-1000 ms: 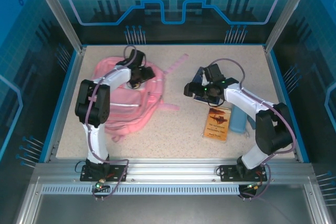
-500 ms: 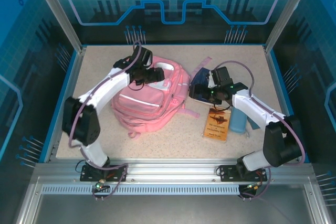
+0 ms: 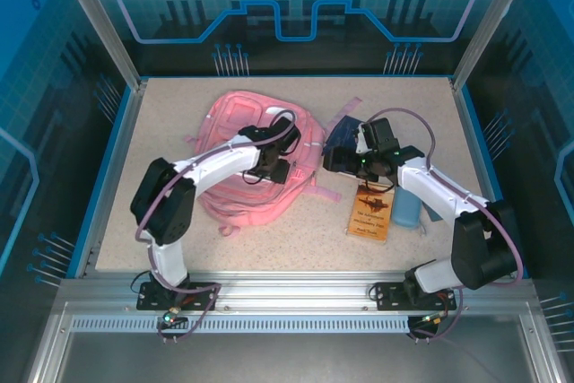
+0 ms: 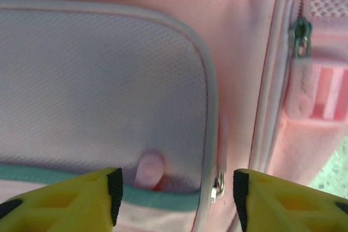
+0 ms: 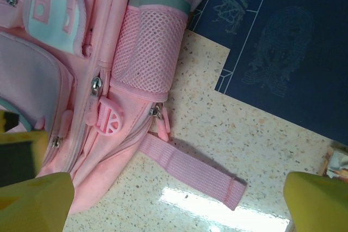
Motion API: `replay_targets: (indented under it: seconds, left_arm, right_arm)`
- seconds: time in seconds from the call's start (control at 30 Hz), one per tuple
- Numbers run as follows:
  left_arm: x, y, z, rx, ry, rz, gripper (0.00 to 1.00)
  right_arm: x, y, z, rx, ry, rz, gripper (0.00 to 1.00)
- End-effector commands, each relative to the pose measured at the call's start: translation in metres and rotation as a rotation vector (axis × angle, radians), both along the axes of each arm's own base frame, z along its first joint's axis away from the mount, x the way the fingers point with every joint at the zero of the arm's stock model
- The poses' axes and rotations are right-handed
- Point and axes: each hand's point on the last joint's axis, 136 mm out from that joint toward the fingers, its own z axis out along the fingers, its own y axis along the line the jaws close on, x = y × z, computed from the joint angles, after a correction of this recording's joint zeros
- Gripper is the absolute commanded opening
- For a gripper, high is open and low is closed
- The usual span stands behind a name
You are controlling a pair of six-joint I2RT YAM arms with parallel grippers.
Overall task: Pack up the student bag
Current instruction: Unzip the student bag at the top-center of the table.
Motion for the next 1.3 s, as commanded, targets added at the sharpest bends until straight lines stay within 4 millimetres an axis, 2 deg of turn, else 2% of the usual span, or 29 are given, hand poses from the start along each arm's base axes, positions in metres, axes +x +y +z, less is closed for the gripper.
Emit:
replay_targets:
  seconds: [0.0,0.17,0.33,0.43,0.53,0.63,0.7,0.83,0.97,1.13,1.27]
  left_arm:
    - [0.015,-0.006,0.005,0.046,-0.04,0.035,0.55]
    - [0.031,-0.002,-0.006,0.131,-0.042,0.067,0.48]
    - [0.031,-0.004,-0.02,0.161,0.007,0.085,0.45]
    - [0.029,-0.004,-0.025,0.163,0.028,0.098,0.37]
    - [0.031,-0.005,-0.021,0.159,0.021,0.101,0.22]
    - [0.037,-0.007,-0.001,0.143,-0.014,0.091,0.06]
    - [0.04,-0.009,0.021,0.115,-0.051,0.081,0.0]
    - [0.043,-0.003,0.07,0.021,-0.12,0.085,0.0]
    - [0.044,0.01,0.104,-0.08,-0.156,0.113,0.0]
    - [0.047,0.011,0.131,-0.175,-0.183,0.115,0.0]
    - [0.05,0.011,0.14,-0.181,-0.2,0.109,0.0]
  right_arm:
    - [-0.005,0.001,-0.006,0.015,0.023,-0.006,1.0]
    - [-0.006,0.0,-0.012,0.008,0.027,-0.008,1.0]
    - [-0.004,-0.002,-0.014,-0.008,0.01,0.002,0.98]
    - [-0.002,-0.004,-0.015,-0.022,-0.009,0.005,0.97]
    - [-0.001,-0.003,-0.015,-0.03,-0.033,0.022,0.94]
    - [0.001,0.002,-0.014,-0.038,-0.071,0.077,0.88]
    - [0.002,0.008,-0.01,-0.044,-0.109,0.138,0.84]
    - [0.004,0.024,-0.004,-0.075,-0.194,0.282,0.78]
    - [0.003,0.045,0.005,-0.017,-0.242,0.412,0.67]
    - [0.003,0.069,0.01,0.098,-0.246,0.505,0.49]
    - [0.012,0.079,0.012,0.132,-0.26,0.52,0.48]
